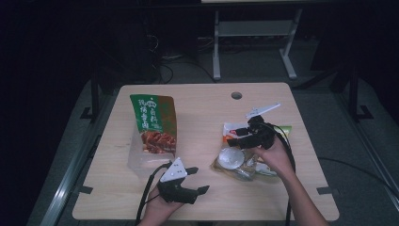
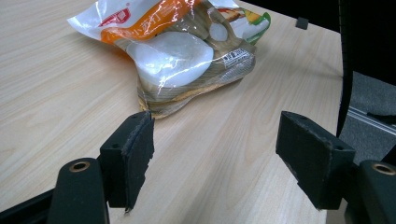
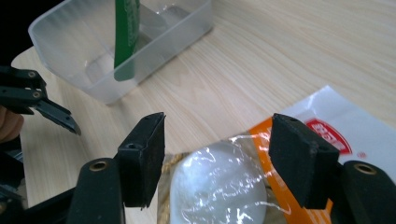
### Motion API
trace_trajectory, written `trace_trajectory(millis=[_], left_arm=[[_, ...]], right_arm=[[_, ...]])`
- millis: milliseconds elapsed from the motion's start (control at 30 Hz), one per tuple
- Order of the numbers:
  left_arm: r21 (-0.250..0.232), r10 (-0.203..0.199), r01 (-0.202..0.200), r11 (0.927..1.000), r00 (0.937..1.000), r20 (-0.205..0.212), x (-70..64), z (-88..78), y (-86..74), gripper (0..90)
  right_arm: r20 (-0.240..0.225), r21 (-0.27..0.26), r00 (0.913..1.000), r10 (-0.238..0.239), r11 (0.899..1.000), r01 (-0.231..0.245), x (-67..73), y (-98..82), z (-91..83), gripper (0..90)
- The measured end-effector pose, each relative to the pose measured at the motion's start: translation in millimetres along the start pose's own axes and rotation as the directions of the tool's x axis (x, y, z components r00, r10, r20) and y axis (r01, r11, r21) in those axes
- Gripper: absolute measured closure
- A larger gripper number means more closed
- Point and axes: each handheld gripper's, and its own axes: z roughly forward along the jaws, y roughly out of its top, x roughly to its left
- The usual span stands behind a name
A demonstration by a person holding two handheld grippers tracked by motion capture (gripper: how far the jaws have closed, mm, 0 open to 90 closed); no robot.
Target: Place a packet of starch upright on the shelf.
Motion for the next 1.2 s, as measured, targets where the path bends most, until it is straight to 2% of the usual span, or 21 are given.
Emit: trace_trajectory(millis=[167,600,867,1200], left_arm=[[-0.007,-0.010,0.010,0.9999,0.9999,0.003,-0.7,0.7,-0.2,27.4],[-0.003,-0.007,0.007,1.0000,1.0000,0.006,-0.3,1.8,-0.5,27.4],[-0.001,-0.004,0.004,1.0000,1.0000,0.008,-0.5,1.6,-0.4,27.4],[0.001,-0.002,0.002,1.0000,1.0000,0.007,0.1,0.8,-0.3,27.5]], right_arm=[[0.009,0.018,0.9997,0.022,1.000,-0.022,-5.2,-8.2,-1.5,34.7],[0.021,0.022,0.9973,0.071,0.997,-0.071,-14.9,-25.9,-7.3,34.6],[0.031,0.021,0.9967,0.076,0.997,-0.076,-19.2,-33.7,-9.5,35.1],[0.039,0.037,0.9938,0.104,0.994,-0.106,-22.9,-41.3,-8.8,34.6]])
